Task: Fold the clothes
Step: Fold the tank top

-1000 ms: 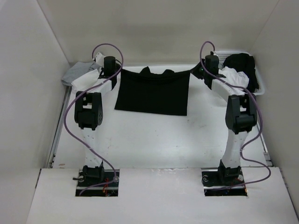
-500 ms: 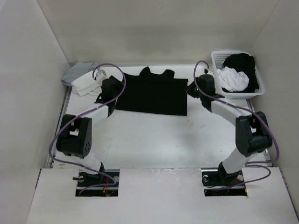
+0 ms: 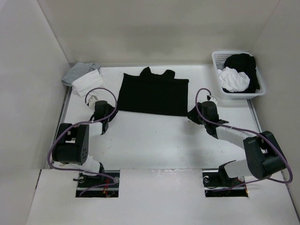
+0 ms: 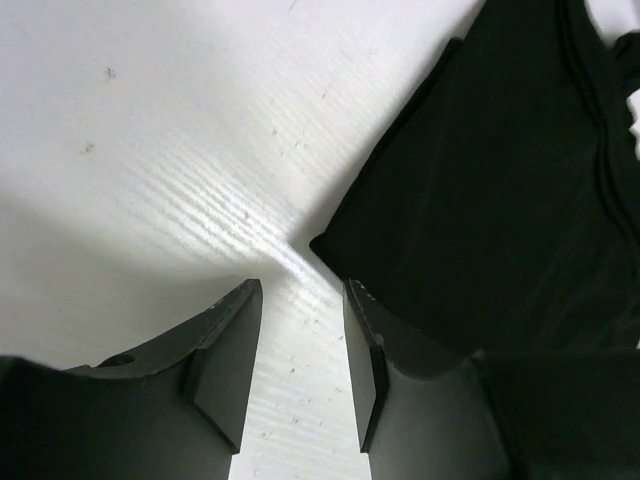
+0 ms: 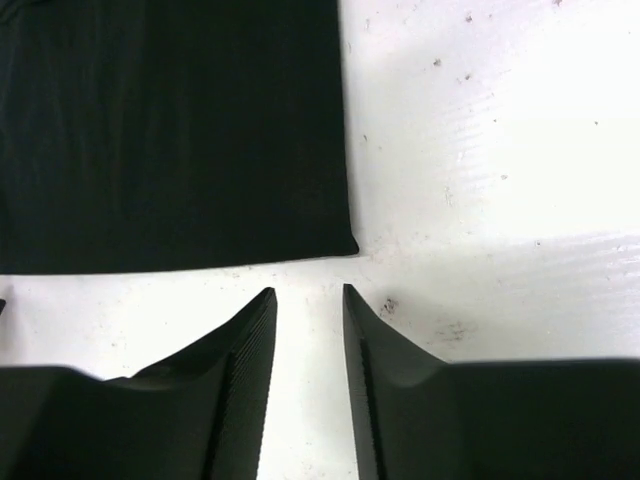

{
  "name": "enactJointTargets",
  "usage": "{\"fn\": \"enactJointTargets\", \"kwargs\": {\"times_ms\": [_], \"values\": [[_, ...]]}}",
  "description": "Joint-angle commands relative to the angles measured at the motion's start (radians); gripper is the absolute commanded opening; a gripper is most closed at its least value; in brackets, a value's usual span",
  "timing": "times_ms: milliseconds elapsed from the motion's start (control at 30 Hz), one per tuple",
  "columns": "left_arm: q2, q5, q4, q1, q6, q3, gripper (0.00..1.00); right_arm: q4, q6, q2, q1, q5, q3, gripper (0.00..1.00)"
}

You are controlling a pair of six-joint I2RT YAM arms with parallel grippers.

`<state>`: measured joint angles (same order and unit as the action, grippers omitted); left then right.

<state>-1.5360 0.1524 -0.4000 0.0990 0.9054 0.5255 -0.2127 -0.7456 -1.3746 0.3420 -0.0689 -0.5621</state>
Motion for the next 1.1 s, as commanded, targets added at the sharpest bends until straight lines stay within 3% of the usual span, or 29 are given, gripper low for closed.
{"fn": "enactJointTargets", "kwargs": {"times_ms": [0, 133, 433, 800, 1067], "values": [[-0.028, -0.042, -0.112, -0.029, 0.047, 0.001, 0.37, -0.111, -0.027, -0.003, -0.001, -0.009, 0.039, 0.4], [-0.094, -0.085, -0.175, -0.041, 0.104, 0.008, 0.34, -0.146, -0.052, -0.041, -0.01, 0.015, 0.059, 0.43], [-0.179, -0.088, -0.201, -0.037, 0.141, 0.051, 0.12, -0.14, -0.106, -0.098, -0.022, 0.018, 0.019, 0.5], [-0.147, -0.063, -0.223, -0.038, 0.155, 0.015, 0.03, -0.183, -0.202, -0.133, -0.031, -0.022, 0.018, 0.5], [-0.134, -0.073, -0.238, -0.04, 0.162, 0.001, 0.03, -0.172, -0.221, -0.182, -0.025, -0.049, -0.027, 0.37]]}}
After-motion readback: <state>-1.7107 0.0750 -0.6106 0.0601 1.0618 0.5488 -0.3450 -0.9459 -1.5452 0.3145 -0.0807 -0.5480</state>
